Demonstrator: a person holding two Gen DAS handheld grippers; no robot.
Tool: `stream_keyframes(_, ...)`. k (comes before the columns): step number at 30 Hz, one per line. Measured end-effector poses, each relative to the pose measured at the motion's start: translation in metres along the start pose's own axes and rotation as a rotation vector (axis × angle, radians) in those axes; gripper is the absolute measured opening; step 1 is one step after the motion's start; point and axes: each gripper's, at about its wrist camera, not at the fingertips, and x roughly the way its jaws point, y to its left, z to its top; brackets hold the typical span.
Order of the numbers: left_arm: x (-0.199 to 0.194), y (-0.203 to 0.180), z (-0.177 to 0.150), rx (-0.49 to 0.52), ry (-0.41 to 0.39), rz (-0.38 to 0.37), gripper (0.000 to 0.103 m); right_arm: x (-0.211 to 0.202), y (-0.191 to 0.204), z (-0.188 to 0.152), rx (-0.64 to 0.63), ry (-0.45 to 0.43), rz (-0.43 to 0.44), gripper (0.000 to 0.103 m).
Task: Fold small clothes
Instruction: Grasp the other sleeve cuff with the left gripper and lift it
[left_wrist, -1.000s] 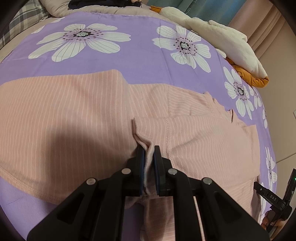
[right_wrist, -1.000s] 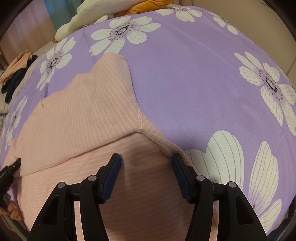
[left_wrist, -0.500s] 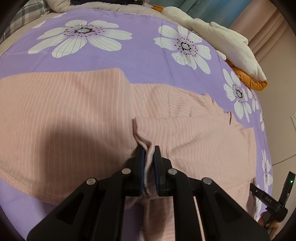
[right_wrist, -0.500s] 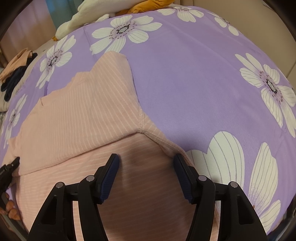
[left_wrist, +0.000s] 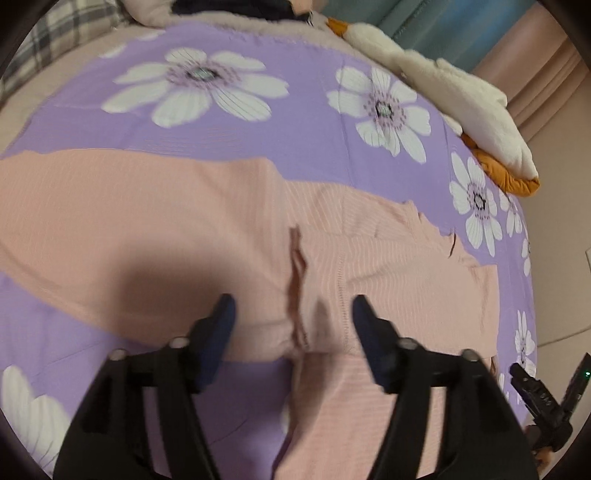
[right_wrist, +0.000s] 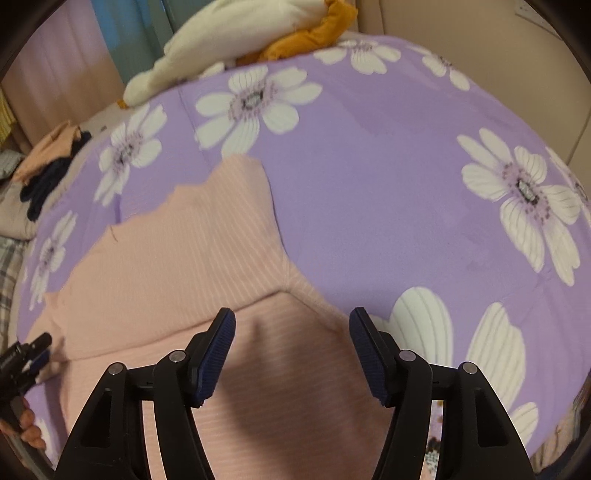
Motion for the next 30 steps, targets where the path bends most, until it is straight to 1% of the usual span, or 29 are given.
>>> stream_keyframes(3,-0.017,0.013,0.002,-0.021,-0.037,0.028,0.076,-0.013,0.005,0.000,-0.013,-0.029,0.028,0.068)
stream_keyframes(4,-0.021,0.018,0.002,-0.033,-0.049,0.036,0.079,-0.016,0.008,-0.001,-0.017,-0.036,0.036,0.068)
stream_keyframes(5,-0.029,0.026,0.003,-0.052,-0.068,0.045,0.082,-0.020,0.011,-0.001,-0.022,-0.045,0.047,0.068)
stream_keyframes(8,-0.046,0.050,0.007,-0.110,-0.115,0.065,0.086,-0.030,0.022,0.002,-0.034,-0.065,0.085,0.069)
stream_keyframes(12,-0.064,0.092,0.013,-0.216,-0.160,0.101,0.086,-0.040,0.034,0.002,-0.053,-0.086,0.127,0.071)
stream_keyframes(13,-0.067,0.099,0.013,-0.237,-0.165,0.107,0.086,-0.041,0.037,0.002,-0.056,-0.088,0.134,0.073)
stream_keyframes(17,-0.078,0.142,0.012,-0.355,-0.198,0.116,0.086,-0.044,0.048,-0.001,-0.077,-0.083,0.163,0.073)
stream_keyframes(23,-0.084,0.202,0.007,-0.544,-0.221,0.143,0.084,-0.042,0.055,-0.003,-0.088,-0.070,0.132,0.073)
stream_keyframes(24,-0.083,0.211,0.007,-0.572,-0.220,0.142,0.082,-0.042,0.057,-0.003,-0.090,-0.069,0.125,0.073)
stream_keyframes(25,-0.081,0.221,0.007,-0.599,-0.215,0.131,0.075,-0.042,0.058,-0.004,-0.094,-0.070,0.123,0.073)
stream_keyframes(26,-0.081,0.227,0.008,-0.615,-0.215,0.120,0.071,-0.043,0.060,-0.004,-0.098,-0.071,0.122,0.073)
stream_keyframes(28,-0.083,0.236,0.012,-0.633,-0.242,0.093,0.071,-0.043,0.062,-0.006,-0.104,-0.068,0.117,0.073)
stream_keyframes(30,-0.084,0.244,0.018,-0.650,-0.257,0.088,0.067,-0.041,0.066,-0.006,-0.111,-0.060,0.107,0.073)
